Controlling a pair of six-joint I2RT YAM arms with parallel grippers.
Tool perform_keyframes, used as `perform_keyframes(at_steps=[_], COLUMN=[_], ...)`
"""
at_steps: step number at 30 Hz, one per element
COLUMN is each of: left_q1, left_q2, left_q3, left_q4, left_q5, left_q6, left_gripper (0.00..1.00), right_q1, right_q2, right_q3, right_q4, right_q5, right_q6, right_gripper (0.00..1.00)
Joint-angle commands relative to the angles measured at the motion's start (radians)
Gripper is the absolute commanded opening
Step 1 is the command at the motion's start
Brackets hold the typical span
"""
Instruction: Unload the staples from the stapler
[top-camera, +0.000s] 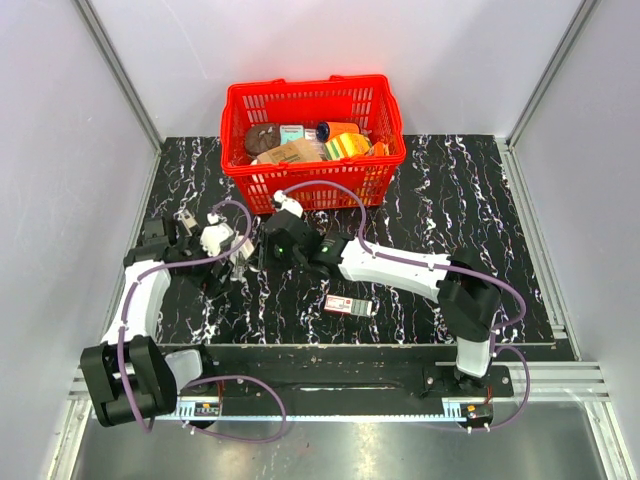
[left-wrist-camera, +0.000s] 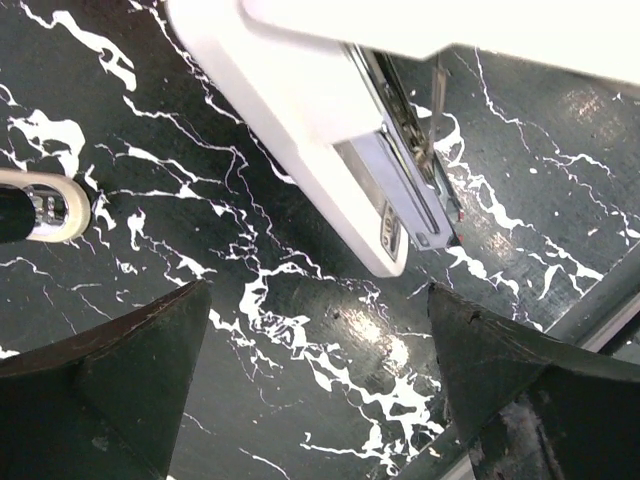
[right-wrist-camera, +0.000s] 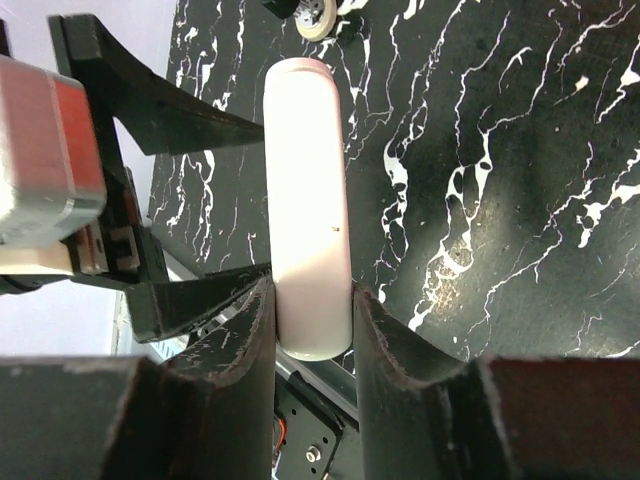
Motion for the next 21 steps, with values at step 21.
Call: perform_keyframes(at_steps=[21], left_q1=[0.035], left_q2=[0.068], left_q3=[0.072], left_q4=[-0.078], left_q5=[0.185], left_q6=[0.13], left_gripper=[0.79], right_q1=[-0.003], right_q2=[-0.12], right_q3=[-0.082], right_q4=[0.168], right_q5=[-0.06], right_q6=[0.069], right_gripper=[0.0])
